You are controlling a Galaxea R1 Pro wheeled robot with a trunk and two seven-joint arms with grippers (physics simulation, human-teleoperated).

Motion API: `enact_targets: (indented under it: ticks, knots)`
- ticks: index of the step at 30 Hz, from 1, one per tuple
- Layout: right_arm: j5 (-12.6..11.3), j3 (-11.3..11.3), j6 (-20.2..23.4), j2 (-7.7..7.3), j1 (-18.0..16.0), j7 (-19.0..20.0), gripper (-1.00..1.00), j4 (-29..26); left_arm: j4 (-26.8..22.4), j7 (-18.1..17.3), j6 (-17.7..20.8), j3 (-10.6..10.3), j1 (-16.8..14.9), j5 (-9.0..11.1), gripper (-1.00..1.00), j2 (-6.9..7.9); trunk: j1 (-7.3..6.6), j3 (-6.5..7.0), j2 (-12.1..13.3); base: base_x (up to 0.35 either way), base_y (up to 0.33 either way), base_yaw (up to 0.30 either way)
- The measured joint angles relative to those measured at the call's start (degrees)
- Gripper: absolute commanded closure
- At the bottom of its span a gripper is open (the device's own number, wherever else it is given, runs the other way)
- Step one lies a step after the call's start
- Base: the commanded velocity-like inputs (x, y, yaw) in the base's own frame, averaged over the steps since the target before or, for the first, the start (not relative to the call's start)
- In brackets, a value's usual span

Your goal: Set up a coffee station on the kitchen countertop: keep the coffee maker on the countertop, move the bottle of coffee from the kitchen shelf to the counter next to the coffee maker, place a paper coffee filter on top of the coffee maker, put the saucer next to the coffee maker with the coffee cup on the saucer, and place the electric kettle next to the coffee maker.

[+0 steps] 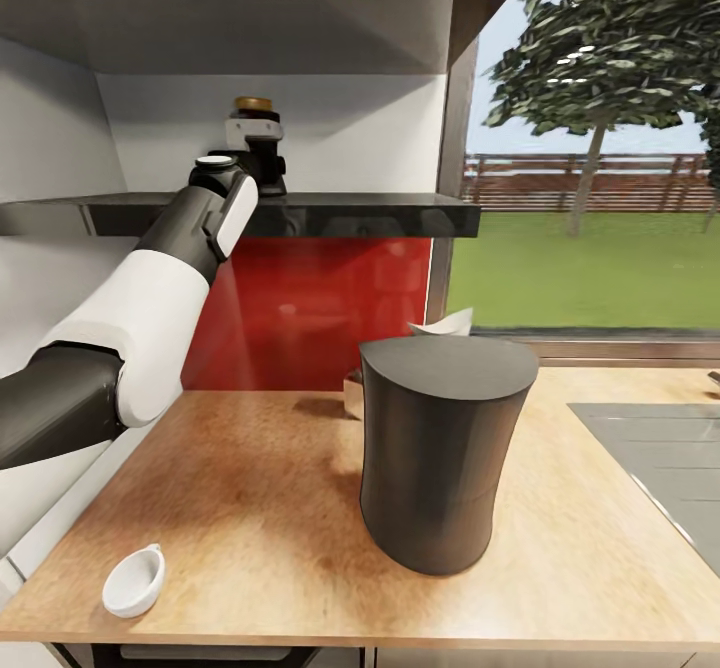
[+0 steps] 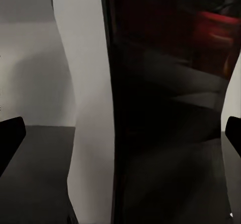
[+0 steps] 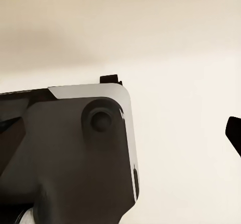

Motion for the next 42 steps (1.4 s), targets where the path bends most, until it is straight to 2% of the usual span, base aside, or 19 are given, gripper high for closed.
enact_targets:
  ticks: [15, 16, 30, 42]
  knots:
    - [-0.01, 0.00, 0.00, 0.00, 0.00, 0.00, -1.00, 0.00, -0.35, 0.10, -0.01, 0.05, 0.00, -0.06, -1.00, 0.01, 0.00, 0.00, 0.00, 0.032, 0.000, 0.000]
    - [0.00, 0.00, 0.00, 0.00, 0.00, 0.00, -1.00, 0.00, -0.35, 0.07, 0.05, 0.06, 0.00, -0.06, 1.00, 0.01, 0.00, 0.00, 0.00, 0.000, 0.000, 0.000]
    - [-0.06, 0.00, 0.00, 0.00, 0.00, 0.00, -1.00, 0.00, -0.37, -0.40, 0.13, 0.07, -0.01, 0.00, 1.00, 0.02, 0.00, 0.01, -0.01, 0.000, 0.000, 0.000]
    - [-0.06, 0.00, 0.00, 0.02, 0.00, -0.02, -1.00, 0.00, -0.54, -0.53, 0.27, 0.04, -0.05, -0.03, 1.00, 1.39, 0.00, 0.00, 0.00, 0.000, 0.000, 0.000]
